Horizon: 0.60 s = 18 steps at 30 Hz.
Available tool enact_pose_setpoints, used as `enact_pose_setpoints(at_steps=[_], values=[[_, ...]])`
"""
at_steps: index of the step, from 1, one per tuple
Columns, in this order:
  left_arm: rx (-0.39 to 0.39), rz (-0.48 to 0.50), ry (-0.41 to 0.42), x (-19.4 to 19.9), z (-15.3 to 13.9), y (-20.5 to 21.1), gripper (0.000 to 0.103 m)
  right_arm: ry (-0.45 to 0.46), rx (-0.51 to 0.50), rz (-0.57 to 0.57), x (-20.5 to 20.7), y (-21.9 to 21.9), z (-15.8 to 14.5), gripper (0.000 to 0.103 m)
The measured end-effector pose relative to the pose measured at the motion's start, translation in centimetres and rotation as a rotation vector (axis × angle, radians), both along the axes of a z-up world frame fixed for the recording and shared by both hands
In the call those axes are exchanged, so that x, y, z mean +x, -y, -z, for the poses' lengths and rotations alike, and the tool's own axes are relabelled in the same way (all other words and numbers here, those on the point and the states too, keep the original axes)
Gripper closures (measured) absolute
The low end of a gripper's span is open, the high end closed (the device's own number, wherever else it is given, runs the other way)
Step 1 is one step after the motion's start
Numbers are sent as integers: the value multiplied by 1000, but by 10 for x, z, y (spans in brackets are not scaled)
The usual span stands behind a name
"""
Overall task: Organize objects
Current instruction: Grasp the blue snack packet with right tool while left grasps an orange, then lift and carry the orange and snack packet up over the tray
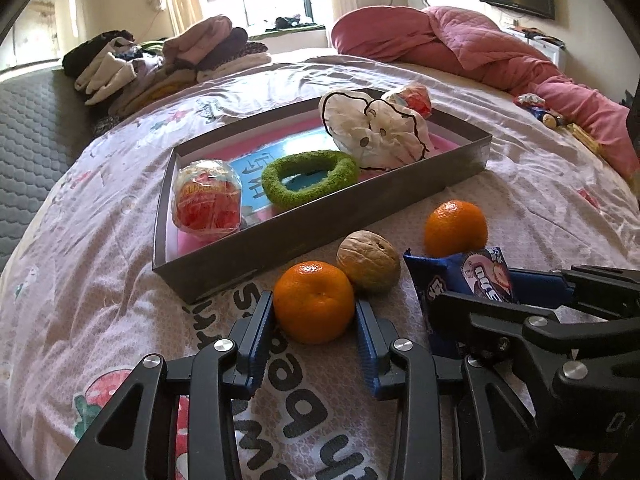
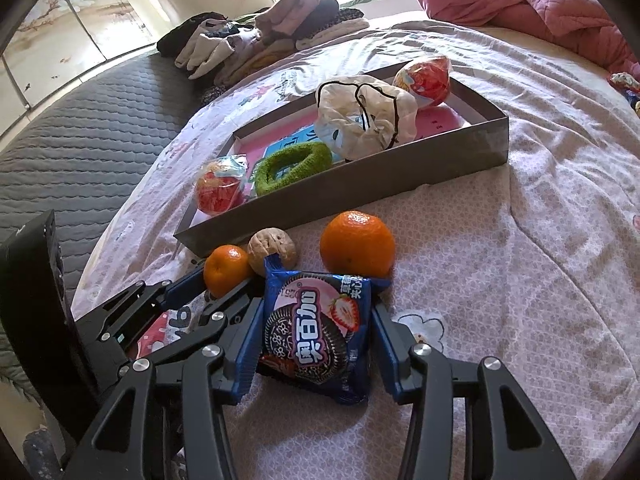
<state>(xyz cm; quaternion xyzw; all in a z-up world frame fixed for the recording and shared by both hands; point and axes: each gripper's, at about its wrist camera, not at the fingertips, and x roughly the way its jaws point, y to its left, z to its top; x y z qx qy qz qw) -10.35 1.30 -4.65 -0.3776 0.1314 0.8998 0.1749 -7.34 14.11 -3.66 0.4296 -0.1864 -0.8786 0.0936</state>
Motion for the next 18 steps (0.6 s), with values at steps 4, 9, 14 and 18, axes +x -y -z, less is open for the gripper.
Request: enact_pose_setpoints(at_steps=[4, 9, 14, 18], values=[[5, 1, -3, 4, -4, 2, 64, -9, -5, 4, 2, -2, -3, 53], [17, -3, -17, 8, -10, 5, 64, -29, 1, 7, 3, -4, -8, 53], [26, -2, -28, 10, -15, 6, 64, -48, 19, 9, 5, -5, -13, 53], [32, -5, -33, 12, -19, 6, 64, -57, 27, 9, 7, -6, -15, 53]])
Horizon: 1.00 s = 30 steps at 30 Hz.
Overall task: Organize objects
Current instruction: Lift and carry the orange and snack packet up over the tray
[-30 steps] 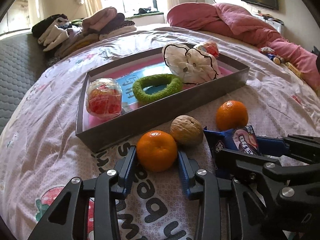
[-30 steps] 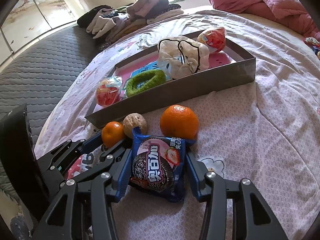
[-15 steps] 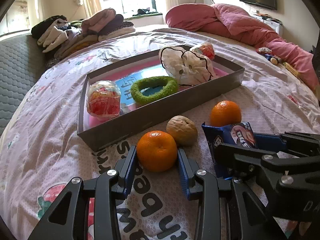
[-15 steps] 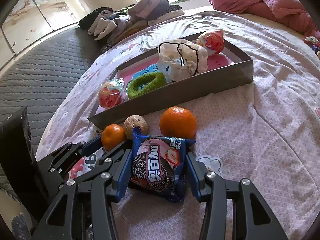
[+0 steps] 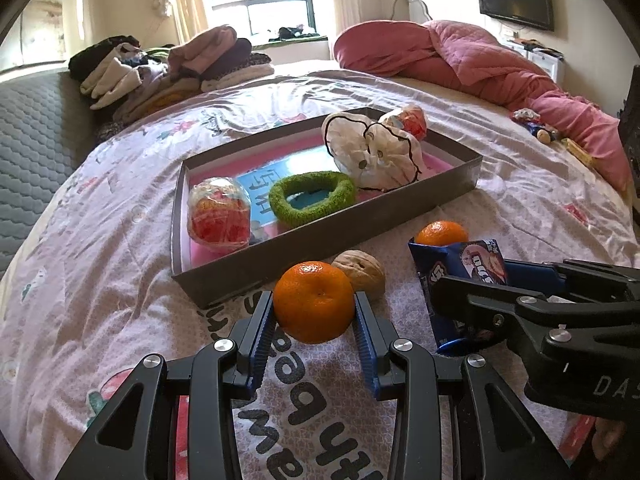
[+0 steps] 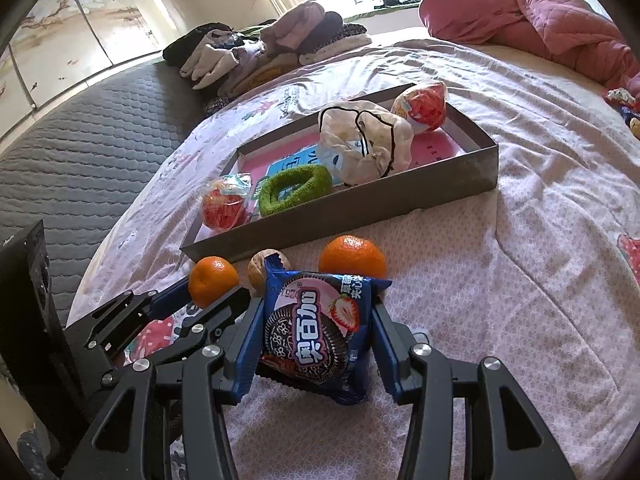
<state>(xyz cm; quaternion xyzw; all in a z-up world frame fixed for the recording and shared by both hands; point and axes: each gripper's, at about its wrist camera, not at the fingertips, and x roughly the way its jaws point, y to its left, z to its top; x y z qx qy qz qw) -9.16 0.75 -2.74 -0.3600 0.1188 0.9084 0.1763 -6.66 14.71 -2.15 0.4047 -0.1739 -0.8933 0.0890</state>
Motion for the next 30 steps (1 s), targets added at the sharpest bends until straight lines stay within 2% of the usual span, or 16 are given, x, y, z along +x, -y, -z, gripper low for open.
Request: enact_pose_setpoints(at_steps=[30], values=[[51, -2, -19, -1, -18, -14, 64, -89, 50, 17, 7, -14, -21, 53]])
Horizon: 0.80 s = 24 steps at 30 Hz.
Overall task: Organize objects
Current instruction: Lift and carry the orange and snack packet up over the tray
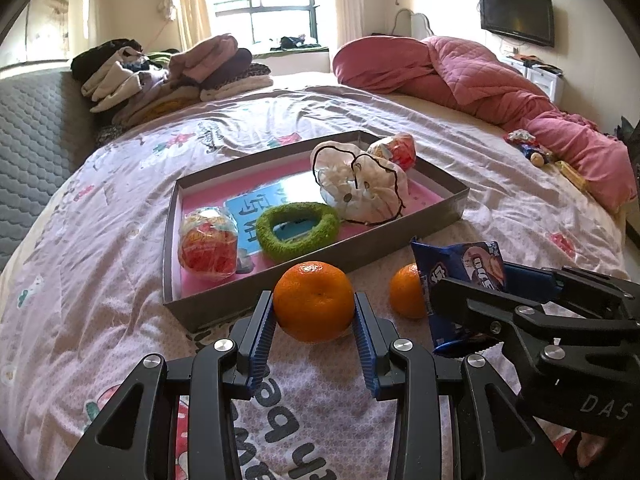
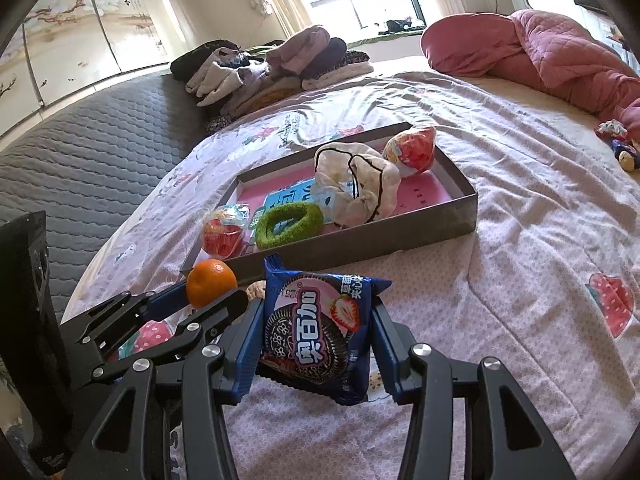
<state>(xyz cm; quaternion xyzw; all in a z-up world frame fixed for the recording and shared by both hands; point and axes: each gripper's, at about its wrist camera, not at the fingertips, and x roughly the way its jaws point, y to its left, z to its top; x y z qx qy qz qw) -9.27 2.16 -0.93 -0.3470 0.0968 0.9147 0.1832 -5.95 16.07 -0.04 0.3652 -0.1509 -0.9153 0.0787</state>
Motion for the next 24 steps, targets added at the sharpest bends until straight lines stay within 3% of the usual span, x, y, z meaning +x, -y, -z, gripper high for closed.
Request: enact_pose_setpoints(at_steps=[24], values=[[23, 11, -1, -9, -5, -24, 64, -25, 10, 72, 1, -39, -7, 53]])
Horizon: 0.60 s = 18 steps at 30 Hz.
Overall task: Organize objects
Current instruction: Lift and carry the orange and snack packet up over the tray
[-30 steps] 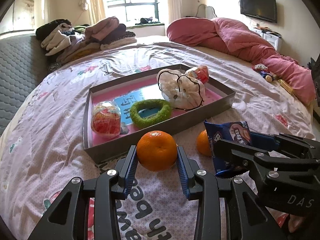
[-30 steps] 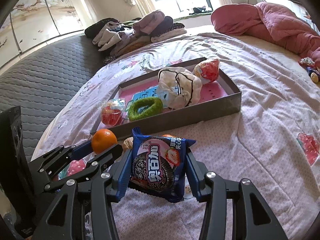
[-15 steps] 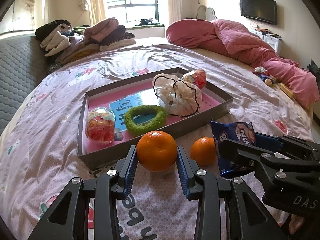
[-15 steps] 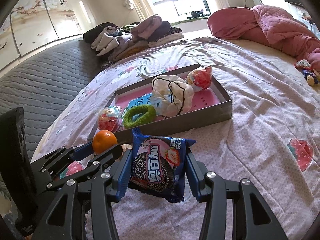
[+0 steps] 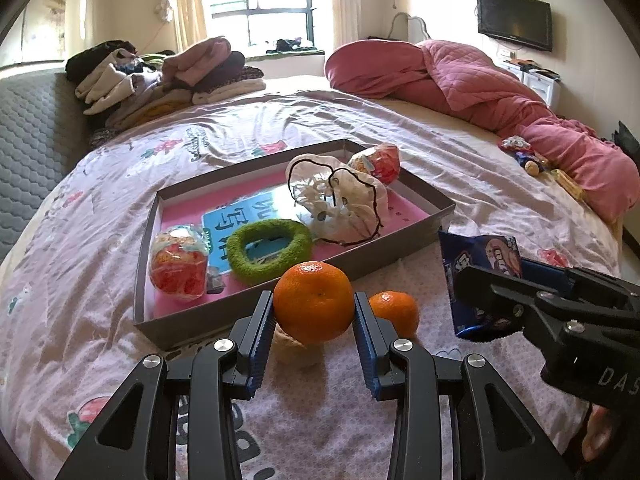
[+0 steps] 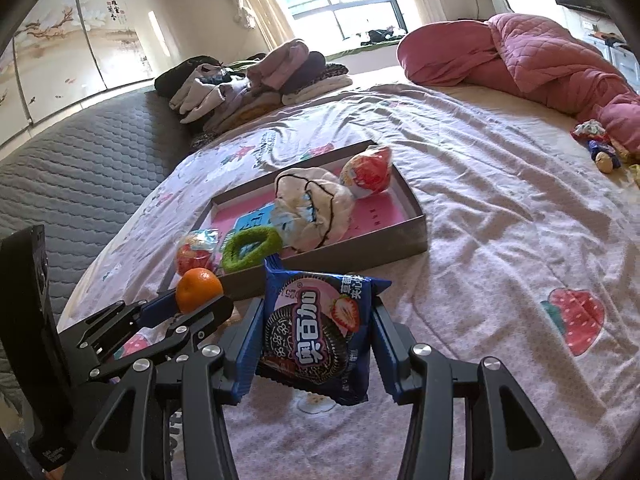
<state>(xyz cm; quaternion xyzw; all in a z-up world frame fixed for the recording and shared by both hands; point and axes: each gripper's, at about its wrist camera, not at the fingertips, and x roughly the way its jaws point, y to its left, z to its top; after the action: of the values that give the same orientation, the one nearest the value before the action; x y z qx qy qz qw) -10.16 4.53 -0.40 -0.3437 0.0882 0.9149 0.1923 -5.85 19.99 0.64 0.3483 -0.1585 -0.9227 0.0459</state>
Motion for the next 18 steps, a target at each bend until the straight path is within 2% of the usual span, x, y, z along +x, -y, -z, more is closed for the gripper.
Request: enact_pose_setpoints(at_steps=[18], values=[[70, -19, 2, -12, -8, -15, 64, -58, 54, 48, 3, -25, -14, 53]])
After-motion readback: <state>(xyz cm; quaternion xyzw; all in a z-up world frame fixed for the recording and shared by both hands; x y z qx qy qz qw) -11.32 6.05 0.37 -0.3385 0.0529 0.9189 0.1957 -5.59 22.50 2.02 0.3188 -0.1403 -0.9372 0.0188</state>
